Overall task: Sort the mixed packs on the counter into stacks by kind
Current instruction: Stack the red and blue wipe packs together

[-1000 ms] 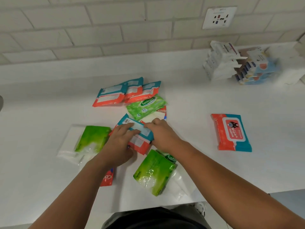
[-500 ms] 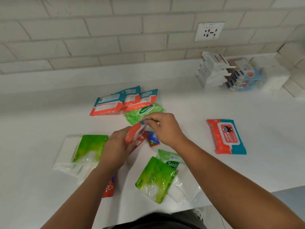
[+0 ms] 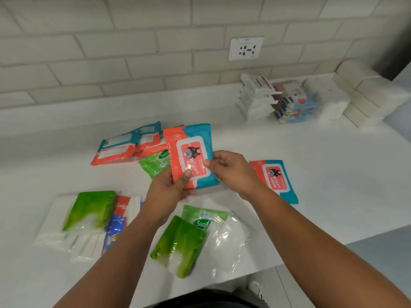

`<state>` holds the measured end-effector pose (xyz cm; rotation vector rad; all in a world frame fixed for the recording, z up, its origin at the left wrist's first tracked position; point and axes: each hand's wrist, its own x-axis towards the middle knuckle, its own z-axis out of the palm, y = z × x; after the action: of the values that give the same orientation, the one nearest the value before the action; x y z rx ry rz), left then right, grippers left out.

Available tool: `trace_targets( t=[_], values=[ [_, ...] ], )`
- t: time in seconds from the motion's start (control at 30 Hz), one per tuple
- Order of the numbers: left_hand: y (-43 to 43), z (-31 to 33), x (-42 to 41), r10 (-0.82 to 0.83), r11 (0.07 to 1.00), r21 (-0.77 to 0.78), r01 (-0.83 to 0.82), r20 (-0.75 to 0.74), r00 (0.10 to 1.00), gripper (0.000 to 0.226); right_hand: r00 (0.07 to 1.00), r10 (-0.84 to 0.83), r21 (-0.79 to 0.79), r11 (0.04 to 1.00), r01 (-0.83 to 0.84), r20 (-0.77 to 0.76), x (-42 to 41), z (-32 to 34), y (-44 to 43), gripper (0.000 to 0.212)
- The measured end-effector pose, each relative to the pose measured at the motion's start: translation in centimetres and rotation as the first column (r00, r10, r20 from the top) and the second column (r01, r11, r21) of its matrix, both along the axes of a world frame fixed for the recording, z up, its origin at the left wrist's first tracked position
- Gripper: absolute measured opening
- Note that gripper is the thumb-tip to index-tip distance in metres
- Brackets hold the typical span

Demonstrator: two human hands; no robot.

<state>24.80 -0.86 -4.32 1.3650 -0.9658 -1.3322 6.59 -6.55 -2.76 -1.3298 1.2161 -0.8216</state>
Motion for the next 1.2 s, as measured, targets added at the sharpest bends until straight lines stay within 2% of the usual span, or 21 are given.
trace_targets(
  t=[0.07,0.17,0.4,0.6,0.7,0.8,0.97,1.07,1.2],
  values=[
    [-0.3,-0.1,-1.9,-0.108,0.994,0.022,0.111,-0.101,0.989,0.032,1.000,-0.021,0.030,0.999,0.020,0.012,-2.0,-0.6,0.5,0.028],
    [-0.9,-0.2,-4.7,-0.209,0.976,0.042,0.214,-0.090,0.974,0.039,0.997,-0.051,0.053,0.997,0.054,-0.050,-5.2,-1.1,1.0,0.031],
    [-1.9,-0.9,-12.6,-0.248,0.965,0.103,0.241,0.065,0.967,0.027,0.988,-0.082,0.053,0.995,0.090,-0.129,-12.6,-1.4,1.5,0.030],
    [-2.6,-1.5,-17.8,-0.302,0.924,0.244,0.293,0.000,0.953,0.017,0.982,-0.089,0.160,0.980,0.116,-0.169,-17.7,-2.2,1.6,0.033],
    [-2.8,-2.2,-19.6,-0.296,0.897,0.342,0.279,-0.004,0.955,0.021,0.978,-0.079,0.190,0.975,0.116,-0.191,-19.3,-2.7,1.6,0.031],
    [-2.9,-3.0,-20.8,-0.323,0.861,0.425,0.281,0.030,0.946,0.028,0.954,-0.035,0.188,0.978,0.095,-0.298,-20.4,-3.2,1.5,0.029],
    [-3.1,-3.3,-21.7,-0.358,0.862,0.444,0.244,0.194,0.913,0.015,0.888,-0.013,0.123,0.989,0.079,-0.460,-21.2,-4.8,0.9,0.044],
    [-3.3,-3.5,-21.5,-0.407,0.856,0.467,0.220,0.348,0.845,0.024,0.813,-0.011,0.065,0.996,0.060,-0.582,-21.3,-5.2,0.7,0.050],
    [-3.9,-3.3,-20.5,-0.534,0.825,0.512,0.237,0.574,0.620,0.052,0.754,-0.010,0.028,0.999,0.038,-0.657,-21.2,-5.5,0.5,0.051]
  ],
)
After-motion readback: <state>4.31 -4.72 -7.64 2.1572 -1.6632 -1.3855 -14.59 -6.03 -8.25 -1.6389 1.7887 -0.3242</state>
